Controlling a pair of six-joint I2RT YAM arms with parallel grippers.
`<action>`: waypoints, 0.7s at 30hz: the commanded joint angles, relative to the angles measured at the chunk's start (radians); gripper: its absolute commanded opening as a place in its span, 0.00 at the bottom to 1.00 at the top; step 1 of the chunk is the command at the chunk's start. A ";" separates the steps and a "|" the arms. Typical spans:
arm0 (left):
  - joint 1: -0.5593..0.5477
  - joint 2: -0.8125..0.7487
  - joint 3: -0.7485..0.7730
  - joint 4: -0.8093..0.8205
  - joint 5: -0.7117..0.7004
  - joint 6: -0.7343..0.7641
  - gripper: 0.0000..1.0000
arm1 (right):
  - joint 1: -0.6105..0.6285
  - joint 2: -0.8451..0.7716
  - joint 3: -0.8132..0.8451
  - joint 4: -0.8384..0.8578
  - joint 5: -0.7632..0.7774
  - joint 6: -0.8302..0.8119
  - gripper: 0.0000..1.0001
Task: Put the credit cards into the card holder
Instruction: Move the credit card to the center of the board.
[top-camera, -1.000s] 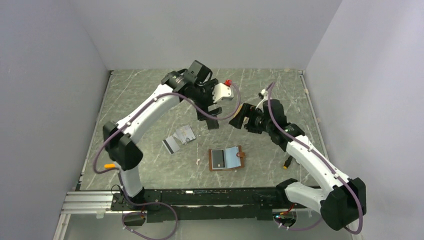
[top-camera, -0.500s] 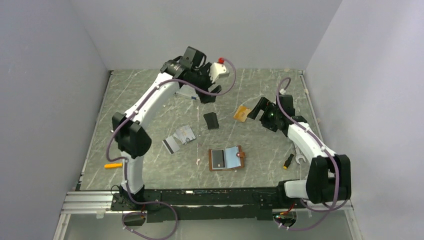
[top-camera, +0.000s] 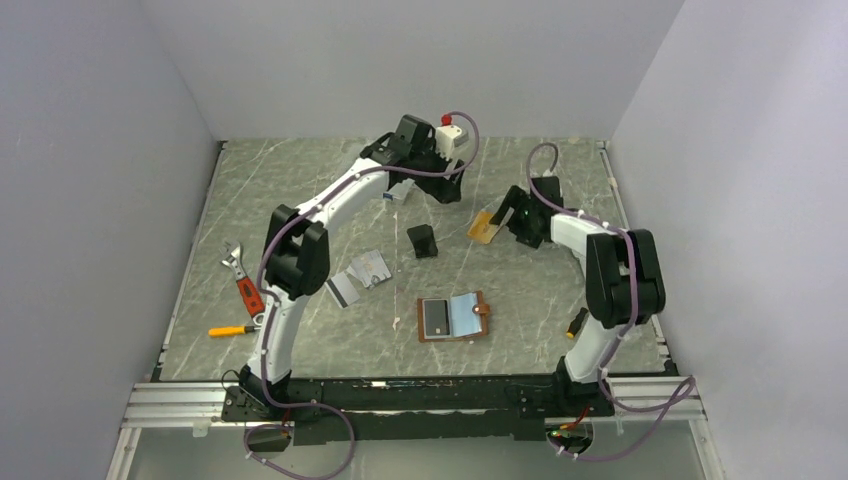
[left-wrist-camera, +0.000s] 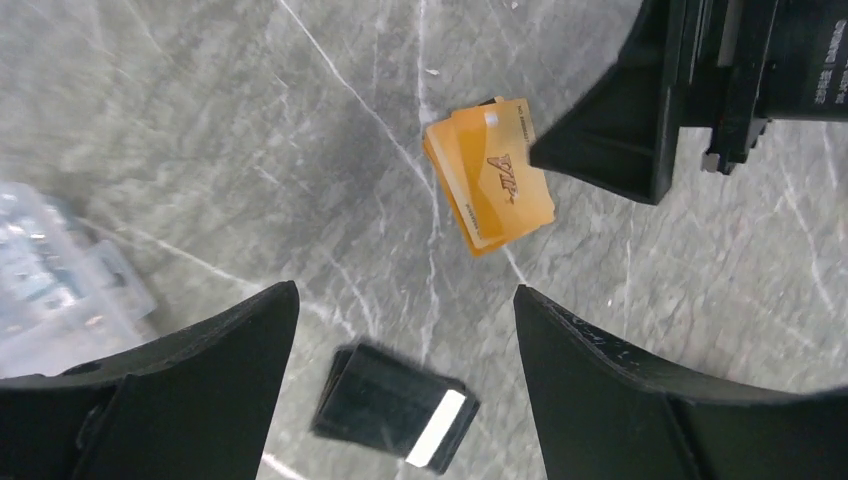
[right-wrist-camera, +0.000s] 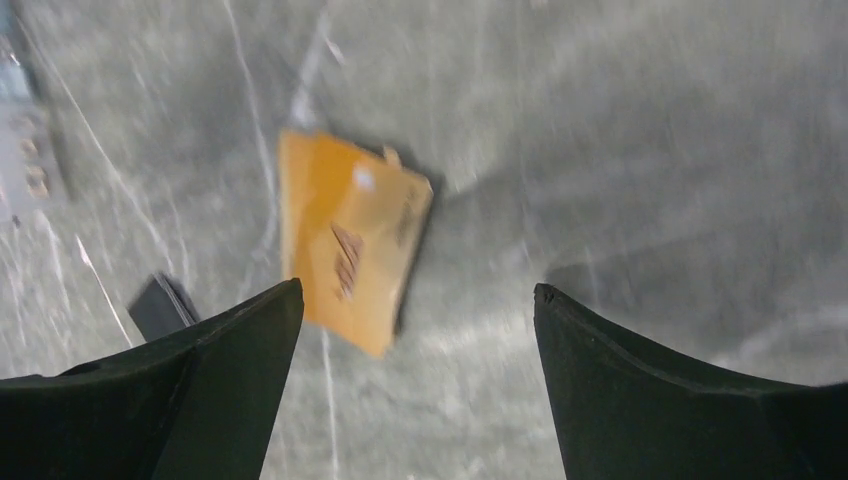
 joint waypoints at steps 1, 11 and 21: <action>-0.002 0.053 0.020 0.130 0.075 -0.175 0.84 | 0.004 0.105 0.172 0.047 0.055 -0.031 0.88; 0.005 -0.039 -0.186 0.230 0.078 -0.166 0.82 | 0.023 0.398 0.621 -0.181 0.151 -0.173 0.65; 0.045 -0.133 -0.255 0.123 0.100 -0.158 0.80 | 0.173 0.417 0.623 -0.239 0.269 -0.297 0.66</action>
